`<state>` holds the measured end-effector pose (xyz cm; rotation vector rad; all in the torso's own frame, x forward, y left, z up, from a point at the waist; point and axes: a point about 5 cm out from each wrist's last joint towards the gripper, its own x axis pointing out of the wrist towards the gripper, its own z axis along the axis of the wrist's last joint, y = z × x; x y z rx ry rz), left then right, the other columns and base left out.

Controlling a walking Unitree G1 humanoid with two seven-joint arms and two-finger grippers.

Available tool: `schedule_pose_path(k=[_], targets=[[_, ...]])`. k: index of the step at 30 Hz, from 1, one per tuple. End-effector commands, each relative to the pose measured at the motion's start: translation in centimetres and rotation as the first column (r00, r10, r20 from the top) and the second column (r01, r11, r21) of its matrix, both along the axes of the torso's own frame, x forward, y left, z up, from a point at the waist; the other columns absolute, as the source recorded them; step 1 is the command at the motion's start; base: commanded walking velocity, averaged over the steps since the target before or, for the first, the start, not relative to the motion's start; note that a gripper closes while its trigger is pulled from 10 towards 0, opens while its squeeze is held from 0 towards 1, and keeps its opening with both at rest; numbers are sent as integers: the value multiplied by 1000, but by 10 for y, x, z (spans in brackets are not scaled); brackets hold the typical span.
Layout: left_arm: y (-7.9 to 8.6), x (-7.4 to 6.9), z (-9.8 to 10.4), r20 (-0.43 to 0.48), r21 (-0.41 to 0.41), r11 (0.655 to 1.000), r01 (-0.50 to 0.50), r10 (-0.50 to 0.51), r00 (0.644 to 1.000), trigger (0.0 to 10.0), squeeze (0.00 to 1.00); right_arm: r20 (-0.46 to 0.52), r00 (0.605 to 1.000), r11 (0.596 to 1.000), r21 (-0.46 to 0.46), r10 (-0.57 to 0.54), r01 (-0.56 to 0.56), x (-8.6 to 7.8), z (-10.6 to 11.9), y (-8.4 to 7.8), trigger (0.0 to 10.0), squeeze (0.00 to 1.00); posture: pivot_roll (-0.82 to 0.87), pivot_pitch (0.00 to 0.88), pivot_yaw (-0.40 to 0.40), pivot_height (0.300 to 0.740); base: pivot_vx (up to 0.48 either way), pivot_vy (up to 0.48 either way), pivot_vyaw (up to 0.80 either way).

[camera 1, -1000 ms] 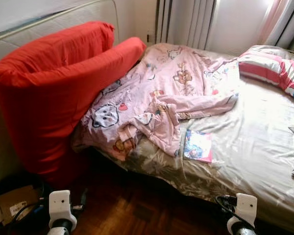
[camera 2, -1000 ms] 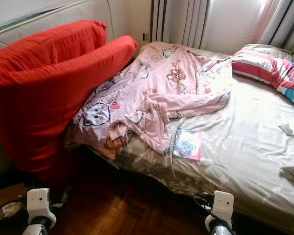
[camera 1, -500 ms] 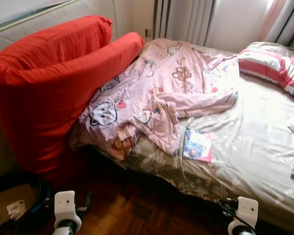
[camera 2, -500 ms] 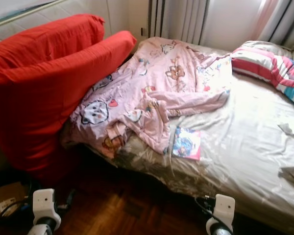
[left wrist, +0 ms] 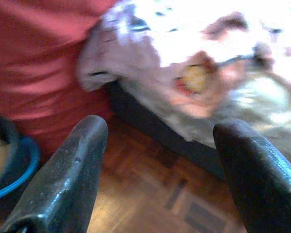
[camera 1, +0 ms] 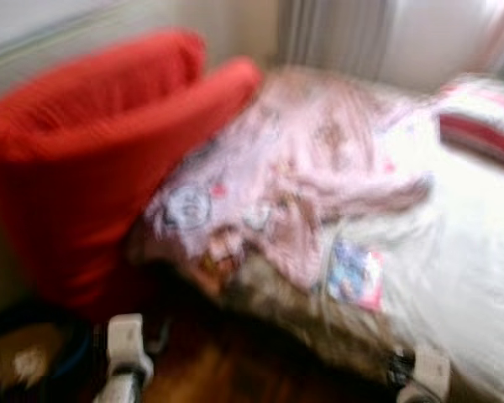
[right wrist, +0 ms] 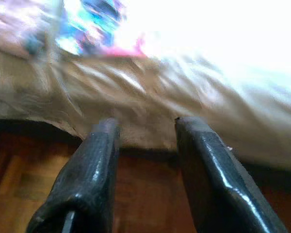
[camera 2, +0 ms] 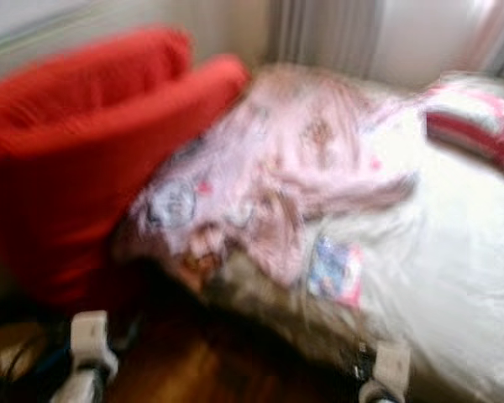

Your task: Clean up the room

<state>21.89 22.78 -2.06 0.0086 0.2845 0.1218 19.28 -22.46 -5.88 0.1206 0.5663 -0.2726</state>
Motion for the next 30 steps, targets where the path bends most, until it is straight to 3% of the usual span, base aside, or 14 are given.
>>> schedule_pose_path(k=[1,19,25,30], targets=[[12,-11,-7,-50,10,999,-35,36,998,10000,0,10,1000,1000,23,4,-4,4,0,9,10000,0,39,85,-35,740,341,0,0],[9,-4,-2,-28,7,1000,-10,10,1000,10000,0,45,999,1000,25,-5,4,13,6,10,10000,0,42,84,-28,740,337,0,0],[6,2,3,8,7,1000,0,0,1000,10000,0,95,995,1000,15,-20,18,20,13,5,10000,0,34,74,-22,740,0,0,0],[7,3,6,30,14,1000,-12,12,999,10000,0,132,990,999,-15,42,-40,28,19,8,10000,0,22,65,-19,740,0,0,0]])
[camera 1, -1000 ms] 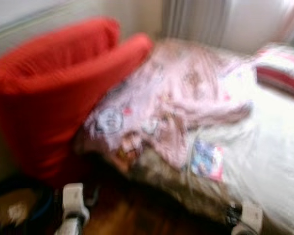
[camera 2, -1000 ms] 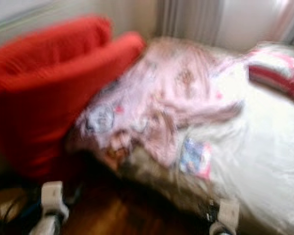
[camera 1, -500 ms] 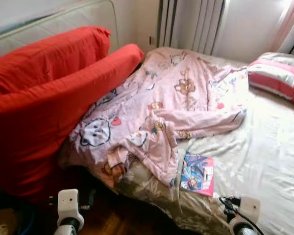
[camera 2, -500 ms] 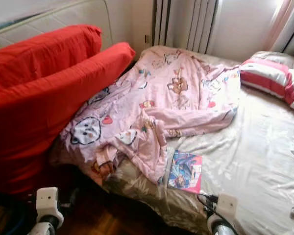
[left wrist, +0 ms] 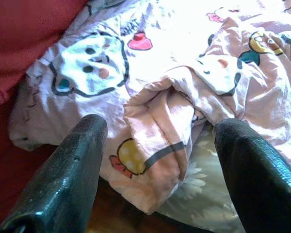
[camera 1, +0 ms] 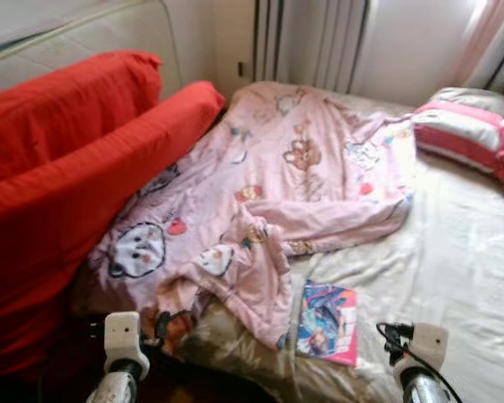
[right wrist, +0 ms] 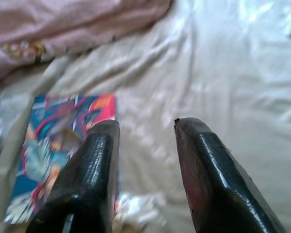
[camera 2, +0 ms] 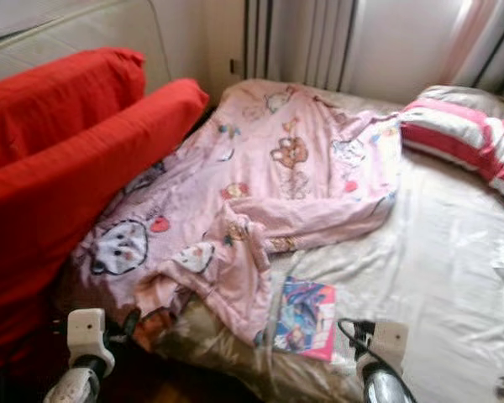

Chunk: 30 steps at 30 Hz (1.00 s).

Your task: Clean up the room

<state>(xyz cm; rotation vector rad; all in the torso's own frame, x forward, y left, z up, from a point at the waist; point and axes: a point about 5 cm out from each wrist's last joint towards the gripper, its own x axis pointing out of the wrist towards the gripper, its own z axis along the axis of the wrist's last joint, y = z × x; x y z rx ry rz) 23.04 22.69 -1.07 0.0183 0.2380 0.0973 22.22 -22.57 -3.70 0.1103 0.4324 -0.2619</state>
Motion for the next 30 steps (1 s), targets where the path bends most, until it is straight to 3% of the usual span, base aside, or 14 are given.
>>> schedule_pose_path(k=[1,14,26,30], targets=[[8,-8,-4,-15,5,999,-38,38,999,10000,0,3,999,999,9,37,-37,-1,-2,9,10000,0,22,65,-19,740,0,0,0],[5,-12,-6,-19,2,999,-37,37,999,10000,0,-47,999,1000,-11,24,-24,-7,-6,2,10000,0,29,40,-24,740,0,0,0],[7,-7,-2,-2,3,998,-57,57,998,10000,0,-30,999,1000,-6,25,-25,0,-3,4,10000,0,40,88,-27,674,0,0,0],[7,-10,-3,-6,3,998,-62,62,998,10000,0,-34,999,1000,-12,20,-20,-2,-3,3,10000,0,44,92,-27,674,0,0,0]])
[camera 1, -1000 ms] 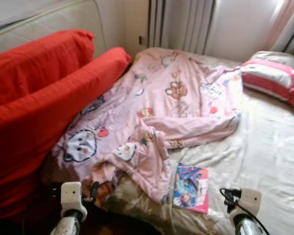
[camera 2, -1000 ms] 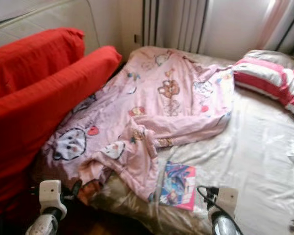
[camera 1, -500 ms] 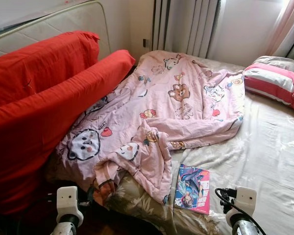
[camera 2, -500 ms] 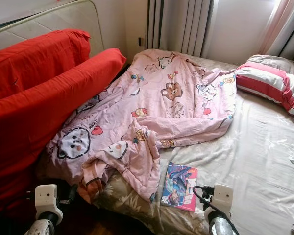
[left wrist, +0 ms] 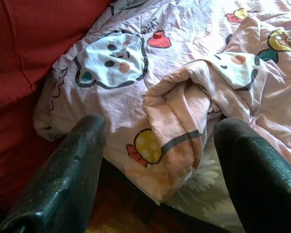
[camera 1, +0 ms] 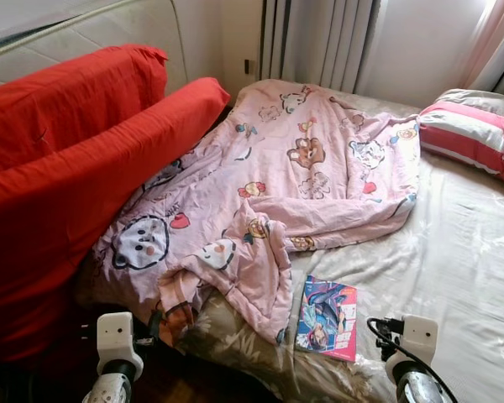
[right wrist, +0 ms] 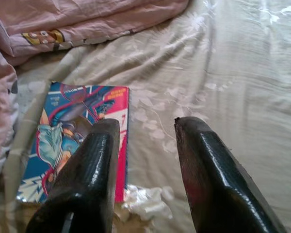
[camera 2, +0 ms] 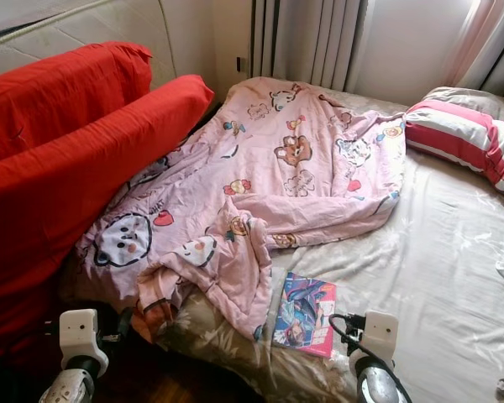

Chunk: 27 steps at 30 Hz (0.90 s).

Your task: Clean up the room

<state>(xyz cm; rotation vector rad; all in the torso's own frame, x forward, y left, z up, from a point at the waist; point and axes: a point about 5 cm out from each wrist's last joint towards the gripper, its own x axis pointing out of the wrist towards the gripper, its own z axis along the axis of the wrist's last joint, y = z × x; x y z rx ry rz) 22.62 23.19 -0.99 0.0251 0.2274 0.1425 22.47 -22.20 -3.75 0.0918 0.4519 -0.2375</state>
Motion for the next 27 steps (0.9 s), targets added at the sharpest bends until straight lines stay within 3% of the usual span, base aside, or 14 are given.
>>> schedule_pose_path(k=[1,9,27], targets=[[2,-6,-4,-17,-10,1000,-19,19,1000,10000,0,-20,1000,1000,-5,-12,12,-5,-3,-1,10000,0,44,93,-28,674,0,0,0],[1,-6,-4,-19,-12,1000,-17,17,1000,10000,0,-40,999,1000,1,-6,6,-4,-5,1,10000,0,45,94,-28,649,0,0,0],[0,-3,-3,-20,-21,1000,-16,15,1000,10000,0,-54,998,1000,13,20,-20,-7,-8,4,10000,0,40,99,-29,649,0,0,0]])
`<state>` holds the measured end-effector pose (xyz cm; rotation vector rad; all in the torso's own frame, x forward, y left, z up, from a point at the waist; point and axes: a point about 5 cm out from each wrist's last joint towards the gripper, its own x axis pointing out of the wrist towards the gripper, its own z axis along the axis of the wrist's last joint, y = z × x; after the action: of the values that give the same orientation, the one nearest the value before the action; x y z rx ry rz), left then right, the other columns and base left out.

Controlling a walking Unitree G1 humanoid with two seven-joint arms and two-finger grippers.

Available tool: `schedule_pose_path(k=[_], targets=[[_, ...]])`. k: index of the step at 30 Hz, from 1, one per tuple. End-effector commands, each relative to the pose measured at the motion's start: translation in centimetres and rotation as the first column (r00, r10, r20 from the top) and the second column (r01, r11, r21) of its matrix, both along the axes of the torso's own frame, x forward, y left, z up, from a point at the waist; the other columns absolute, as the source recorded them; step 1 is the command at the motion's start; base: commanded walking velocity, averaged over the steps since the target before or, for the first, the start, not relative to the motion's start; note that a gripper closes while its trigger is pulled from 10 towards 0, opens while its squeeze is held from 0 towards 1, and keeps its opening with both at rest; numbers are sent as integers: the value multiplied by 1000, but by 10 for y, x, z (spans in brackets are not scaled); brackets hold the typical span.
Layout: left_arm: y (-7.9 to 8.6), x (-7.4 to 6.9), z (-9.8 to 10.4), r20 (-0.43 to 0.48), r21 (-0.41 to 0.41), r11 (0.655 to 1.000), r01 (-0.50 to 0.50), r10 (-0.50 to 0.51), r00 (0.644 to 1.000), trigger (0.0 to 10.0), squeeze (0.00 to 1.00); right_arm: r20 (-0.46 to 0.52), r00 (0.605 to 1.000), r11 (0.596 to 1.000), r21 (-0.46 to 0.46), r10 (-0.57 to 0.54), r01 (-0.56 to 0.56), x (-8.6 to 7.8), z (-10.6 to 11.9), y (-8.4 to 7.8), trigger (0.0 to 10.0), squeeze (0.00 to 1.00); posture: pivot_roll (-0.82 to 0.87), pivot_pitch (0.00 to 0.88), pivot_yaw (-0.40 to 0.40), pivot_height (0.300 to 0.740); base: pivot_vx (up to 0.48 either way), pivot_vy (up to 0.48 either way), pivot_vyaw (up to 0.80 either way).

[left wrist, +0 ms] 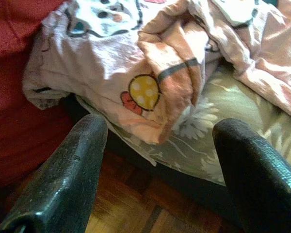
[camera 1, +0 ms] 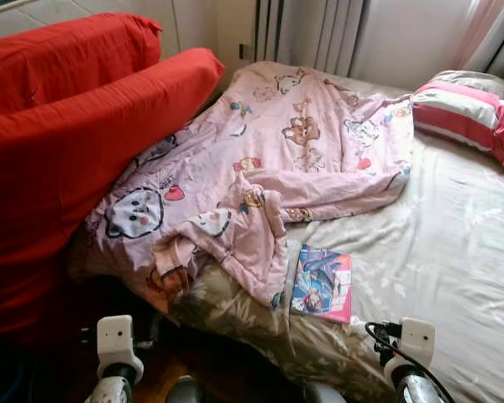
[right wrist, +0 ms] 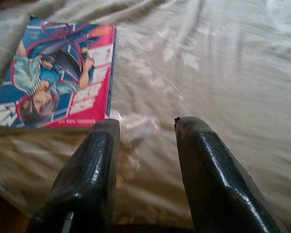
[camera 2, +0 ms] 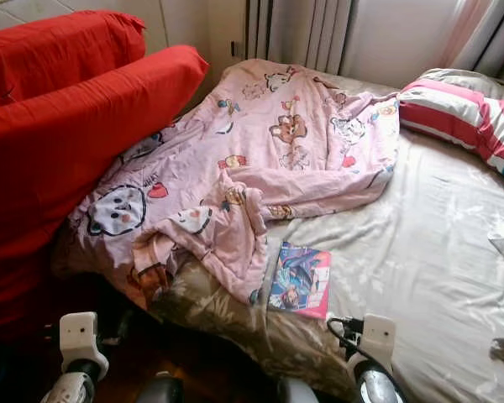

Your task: Clean up the room

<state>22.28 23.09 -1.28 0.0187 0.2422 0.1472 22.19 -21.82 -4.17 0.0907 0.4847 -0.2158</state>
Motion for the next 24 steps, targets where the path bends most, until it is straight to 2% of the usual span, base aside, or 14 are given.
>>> schedule_pose_path(k=[1,14,24], targets=[[0,1,0,-8,-15,1000,-8,8,1000,10000,0,-23,1000,1000,6,-2,2,-4,-4,0,10000,0,40,99,-29,649,0,0,0],[-3,3,0,-12,-26,1000,9,-9,1000,10000,0,-41,999,1000,18,11,-10,-6,-6,3,10000,0,31,108,-26,649,0,0,0],[-2,3,0,-13,-23,1000,17,-18,1000,10000,0,-34,998,998,37,45,-43,-3,-6,9,10000,0,30,116,-21,649,270,0,0]])
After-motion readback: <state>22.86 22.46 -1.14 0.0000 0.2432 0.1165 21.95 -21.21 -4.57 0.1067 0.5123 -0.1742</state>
